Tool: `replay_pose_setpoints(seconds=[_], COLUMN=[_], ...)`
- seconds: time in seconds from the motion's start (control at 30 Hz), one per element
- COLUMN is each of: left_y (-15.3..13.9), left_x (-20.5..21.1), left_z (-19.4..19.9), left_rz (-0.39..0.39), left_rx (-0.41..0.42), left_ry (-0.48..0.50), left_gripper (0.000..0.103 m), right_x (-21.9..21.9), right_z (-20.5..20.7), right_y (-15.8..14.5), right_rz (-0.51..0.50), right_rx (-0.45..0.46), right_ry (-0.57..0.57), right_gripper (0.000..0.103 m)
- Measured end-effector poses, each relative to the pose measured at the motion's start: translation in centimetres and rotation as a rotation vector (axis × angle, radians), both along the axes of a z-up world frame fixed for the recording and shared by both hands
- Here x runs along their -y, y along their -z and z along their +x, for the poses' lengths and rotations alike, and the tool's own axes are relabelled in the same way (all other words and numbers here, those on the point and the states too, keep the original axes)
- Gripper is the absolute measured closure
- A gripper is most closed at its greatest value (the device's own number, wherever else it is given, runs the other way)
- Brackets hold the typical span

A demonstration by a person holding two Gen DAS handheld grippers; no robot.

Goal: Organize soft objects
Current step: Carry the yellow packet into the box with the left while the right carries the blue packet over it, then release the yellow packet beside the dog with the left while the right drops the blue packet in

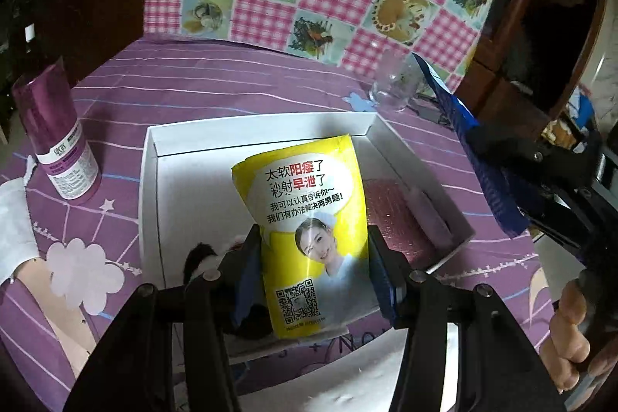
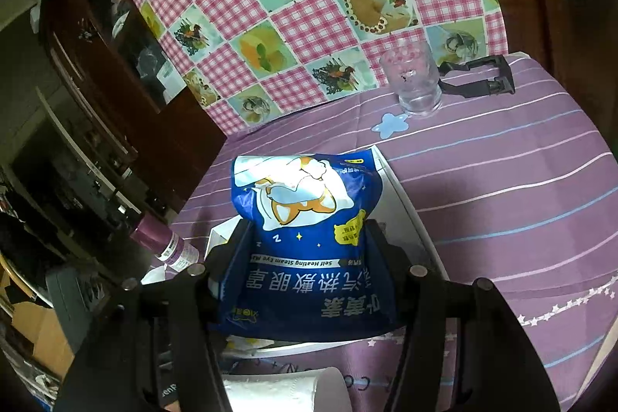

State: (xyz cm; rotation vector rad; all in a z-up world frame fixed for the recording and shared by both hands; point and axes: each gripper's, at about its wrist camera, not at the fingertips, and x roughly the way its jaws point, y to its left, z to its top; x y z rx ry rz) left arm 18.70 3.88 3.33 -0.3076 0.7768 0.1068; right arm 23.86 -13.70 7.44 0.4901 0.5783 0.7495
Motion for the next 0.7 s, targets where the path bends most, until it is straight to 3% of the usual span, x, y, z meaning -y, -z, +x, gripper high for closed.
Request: replay_pose_setpoints(seconds=[0.27,0.4,0.43,0.5,0.7], left_y=[0.9,1.6,1.5,1.3,-0.6], left_x=[0.2,-0.2,-0.1,-0.1,-0.5], left_z=[2.8,3.7,3.5,3.1,1.6], left_rz=[-0.062,-0.12,-0.116,-0.107,-0.092], left_rx=[-0.122,-0.133,-0.124,-0.106,-0.01], left_ry=[-0.027,-0.059,-0.05,-0.054,-0.046], left_gripper=[0.052,0.046,0.043,0.028,0.022], right_x=[-0.5,-0.4,-0.4,-0.5,0.5], right_z=[0.2,0.2,0.3,0.4,0.2], right_y=[0.1,0.2,0.3,0.5,0.4], right_rz=[-0.019,-0.03,-0.029,-0.025,0.048], right_rx=[-0.006,-0.001,-0.003,-0.008,0.014], right_ry=[0.003,0.019,0.019,0.012,0.015], right_gripper=[0.044,0.044,0.044,0.044,0.041])
